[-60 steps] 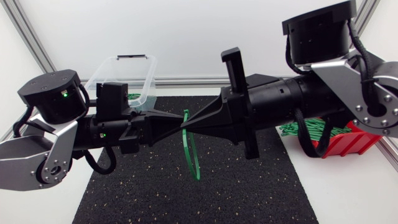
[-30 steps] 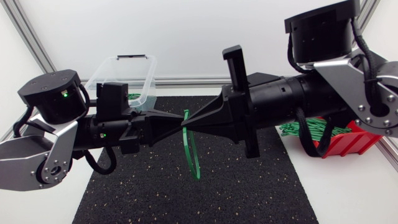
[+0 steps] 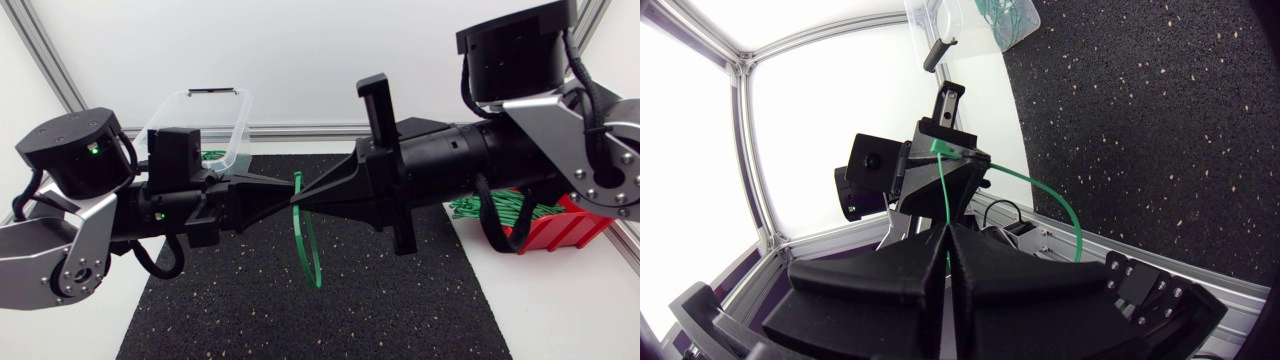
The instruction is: Take a green cable tie from the red box, thread the tail through the head to close it, then place it in the transparent bin on the left.
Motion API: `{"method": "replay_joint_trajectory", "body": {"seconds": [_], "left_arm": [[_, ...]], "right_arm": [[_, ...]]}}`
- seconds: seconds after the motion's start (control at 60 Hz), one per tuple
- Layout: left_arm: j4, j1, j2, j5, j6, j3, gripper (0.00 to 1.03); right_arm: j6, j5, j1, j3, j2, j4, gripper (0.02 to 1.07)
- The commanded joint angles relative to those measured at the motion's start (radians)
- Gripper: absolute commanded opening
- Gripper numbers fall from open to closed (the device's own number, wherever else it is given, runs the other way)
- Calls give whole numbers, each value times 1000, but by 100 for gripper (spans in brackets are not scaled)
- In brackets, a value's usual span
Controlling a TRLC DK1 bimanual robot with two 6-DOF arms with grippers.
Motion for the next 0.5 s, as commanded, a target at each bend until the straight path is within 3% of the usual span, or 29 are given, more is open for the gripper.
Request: {"method": "replay_joint_trajectory", "body": {"seconds": [0.0,0.483], "left_arm": [[15,-13,-25,5,-24,-14,3],[14,-38,-43,1,-6,-44,3]], "right_arm": [[28,7,-2,-21,22,9,7],[29,9,-14,-17,-15,10,7]]}}
